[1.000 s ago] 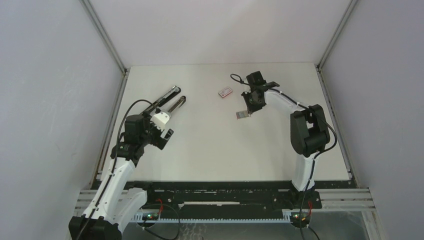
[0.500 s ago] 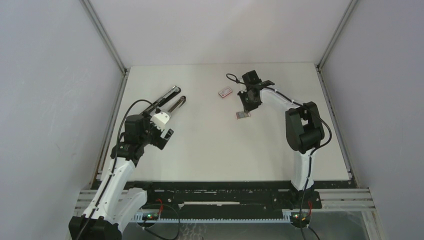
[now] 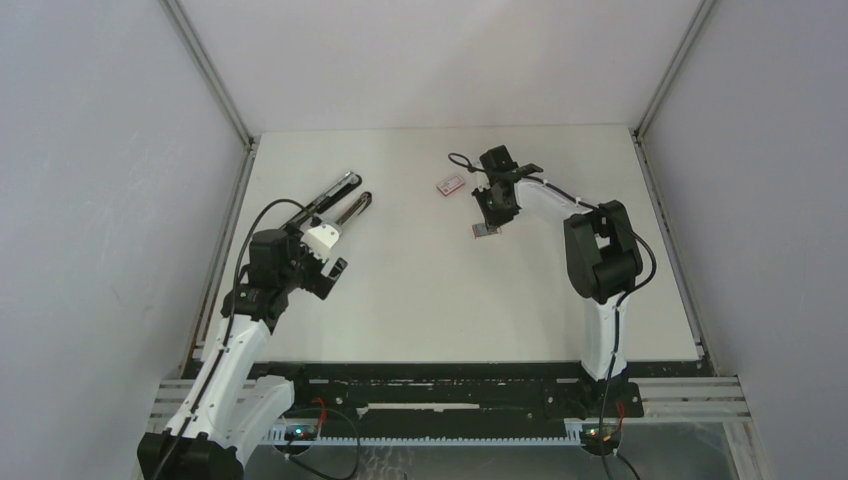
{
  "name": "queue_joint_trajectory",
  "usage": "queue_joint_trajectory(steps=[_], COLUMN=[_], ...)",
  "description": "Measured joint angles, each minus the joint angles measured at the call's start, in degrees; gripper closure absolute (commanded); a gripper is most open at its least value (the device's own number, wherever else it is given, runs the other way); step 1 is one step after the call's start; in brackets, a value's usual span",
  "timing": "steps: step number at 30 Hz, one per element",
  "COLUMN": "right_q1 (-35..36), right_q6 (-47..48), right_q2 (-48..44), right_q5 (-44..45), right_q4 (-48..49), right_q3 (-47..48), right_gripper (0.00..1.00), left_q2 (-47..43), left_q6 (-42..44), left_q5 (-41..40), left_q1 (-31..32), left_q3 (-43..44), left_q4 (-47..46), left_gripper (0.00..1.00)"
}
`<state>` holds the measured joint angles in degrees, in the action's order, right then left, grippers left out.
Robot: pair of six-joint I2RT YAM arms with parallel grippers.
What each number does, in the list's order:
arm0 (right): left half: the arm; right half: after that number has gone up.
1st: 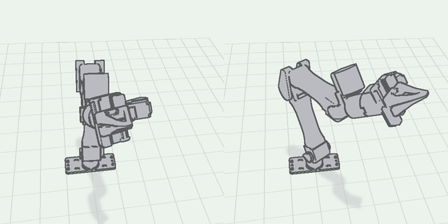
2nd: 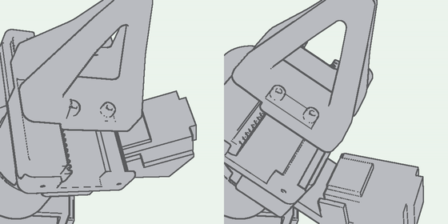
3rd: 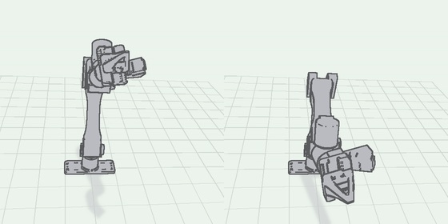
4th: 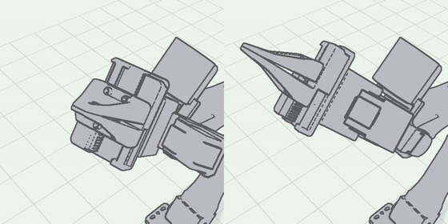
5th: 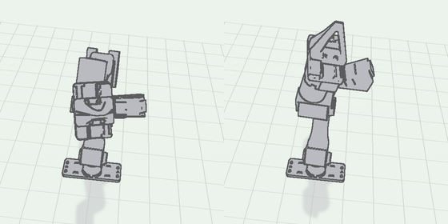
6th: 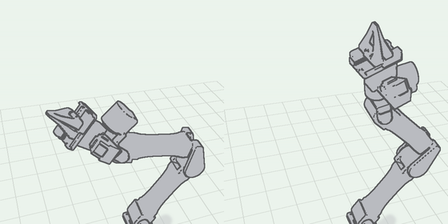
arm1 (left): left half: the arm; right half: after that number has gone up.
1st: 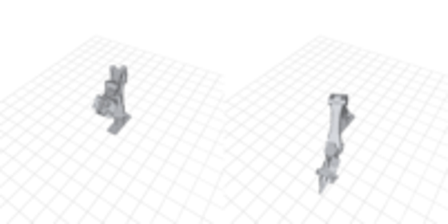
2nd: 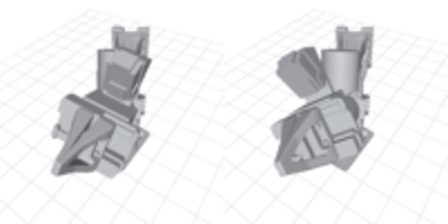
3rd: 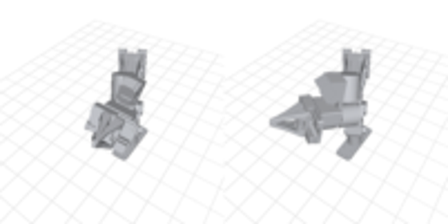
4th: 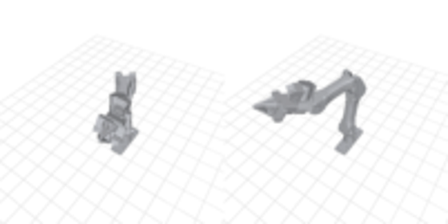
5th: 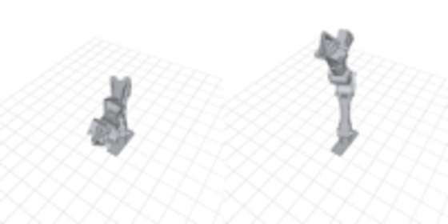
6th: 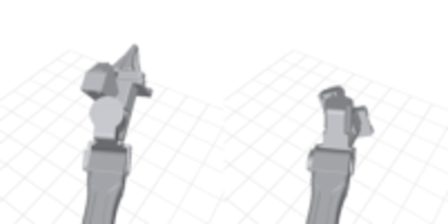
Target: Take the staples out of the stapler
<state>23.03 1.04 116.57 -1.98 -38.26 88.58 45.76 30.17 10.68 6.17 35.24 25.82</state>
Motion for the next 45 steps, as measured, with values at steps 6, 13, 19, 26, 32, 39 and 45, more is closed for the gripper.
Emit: queue_joint_trajectory(steps=[6, 13, 19, 26, 32, 39, 45], right_q1=[0.0, 0.0, 0.0, 0.0, 0.0, -0.1, -0.1], right_q6=[0.0, 0.0, 0.0, 0.0, 0.0, -0.1, -0.2], right_q2=[0.7, 1.9, 2.0, 2.0, 2.1, 2.3, 3.0], right_q5=[0.0, 0.0, -0.1, -0.5, -0.7, -1.1, -1.0], right_q4=[0.2, 0.4, 0.9, 0.8, 0.9, 1.2, 1.2], right_q3=[0.0, 0.0, 0.1, 0.3, 1.6, 2.0, 2.0], right_gripper=[0.86, 0.86, 0.86, 0.86, 0.86, 0.86, 0.86], left_q2=[0.0, 0.0, 0.0, 0.3, 0.3, 0.4, 0.4], left_q6=[0.0, 0.0, 0.0, 0.0, 0.0, 0.0, 0.0], left_q5=[0.0, 0.0, 0.0, 0.0, 0.0, 0.0, 0.0], left_q1=[0.0, 0.0, 0.0, 0.0, 0.0, 0.0, 0.0], left_q3=[0.0, 0.0, 0.0, 0.0, 0.0, 0.0, 0.0], left_q4=[0.0, 0.0, 0.0, 0.0, 0.0, 0.0, 0.0], left_gripper=[0.00, 0.00, 0.00, 0.00, 0.00, 0.00, 0.00])
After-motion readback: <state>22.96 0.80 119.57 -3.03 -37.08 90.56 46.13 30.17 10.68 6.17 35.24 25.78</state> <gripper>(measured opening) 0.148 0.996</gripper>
